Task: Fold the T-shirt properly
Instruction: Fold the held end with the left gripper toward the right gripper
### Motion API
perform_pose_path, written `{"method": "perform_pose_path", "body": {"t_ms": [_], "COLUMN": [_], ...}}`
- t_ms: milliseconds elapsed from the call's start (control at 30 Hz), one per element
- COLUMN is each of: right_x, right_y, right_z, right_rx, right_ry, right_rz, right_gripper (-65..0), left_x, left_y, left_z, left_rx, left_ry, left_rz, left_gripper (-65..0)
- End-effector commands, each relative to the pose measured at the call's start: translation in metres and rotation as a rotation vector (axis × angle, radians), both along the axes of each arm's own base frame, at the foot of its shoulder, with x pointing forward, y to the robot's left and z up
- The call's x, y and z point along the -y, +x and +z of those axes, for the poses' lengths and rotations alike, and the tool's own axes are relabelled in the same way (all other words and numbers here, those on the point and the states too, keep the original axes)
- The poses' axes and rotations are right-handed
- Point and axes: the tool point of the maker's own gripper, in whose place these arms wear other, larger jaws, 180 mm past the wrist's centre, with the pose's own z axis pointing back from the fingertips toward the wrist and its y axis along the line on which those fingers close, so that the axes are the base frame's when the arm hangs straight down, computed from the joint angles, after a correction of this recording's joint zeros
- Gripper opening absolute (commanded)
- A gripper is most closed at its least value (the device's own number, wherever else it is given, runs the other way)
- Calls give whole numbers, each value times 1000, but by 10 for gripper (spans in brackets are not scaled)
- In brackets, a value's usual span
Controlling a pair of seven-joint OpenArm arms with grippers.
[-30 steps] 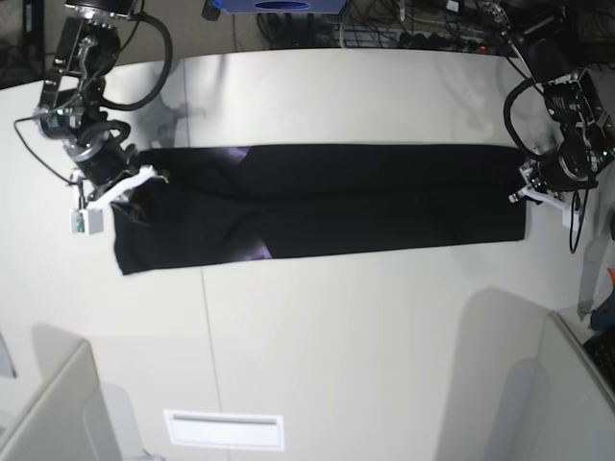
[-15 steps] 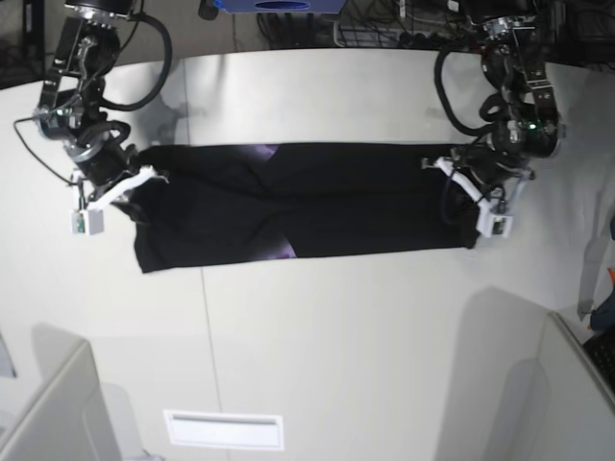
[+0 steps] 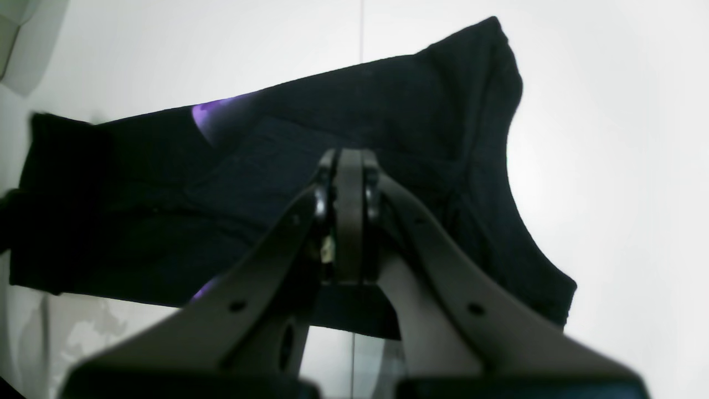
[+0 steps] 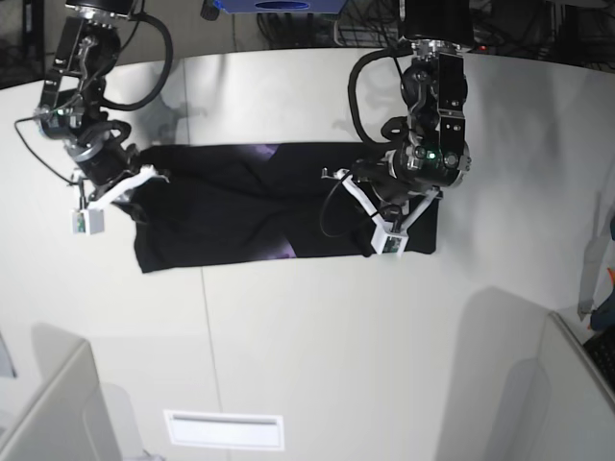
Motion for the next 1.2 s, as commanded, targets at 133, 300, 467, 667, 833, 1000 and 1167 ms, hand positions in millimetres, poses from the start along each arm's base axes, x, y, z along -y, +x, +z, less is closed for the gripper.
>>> {"method": "perform_pose_path", "body": {"t_ms": [133, 300, 467, 667, 833, 1000, 1167], "right_x": [5, 3, 2, 2, 2, 2, 2], "right_y": [6, 8, 9, 9, 9, 9, 9], "right_z": [13, 14, 14, 14, 14, 14, 14], "right_rx": [49, 52, 54, 54, 54, 54, 55], "right_ry": [-3, -2, -1, -1, -1, -1, -1], "right_rz": [-8, -2, -1, -1, -1, -1, -1], "right_gripper": [-650, -650, -650, -650, -650, -650, -650], "left_x": [4, 4, 9, 15, 17, 18, 18], "left_y": [13, 13, 21, 25, 27, 30, 31], "left_z": [8, 9, 16, 20, 16, 19, 20], "left_rx": [39, 42, 61, 70, 56, 65, 68], "left_ry": [-19, -19, -32, -48, -52, -58, -60], "left_rz": [3, 5, 12, 13, 13, 10, 10], "left_gripper": [-650, -650, -650, -650, -650, -650, -650]}}
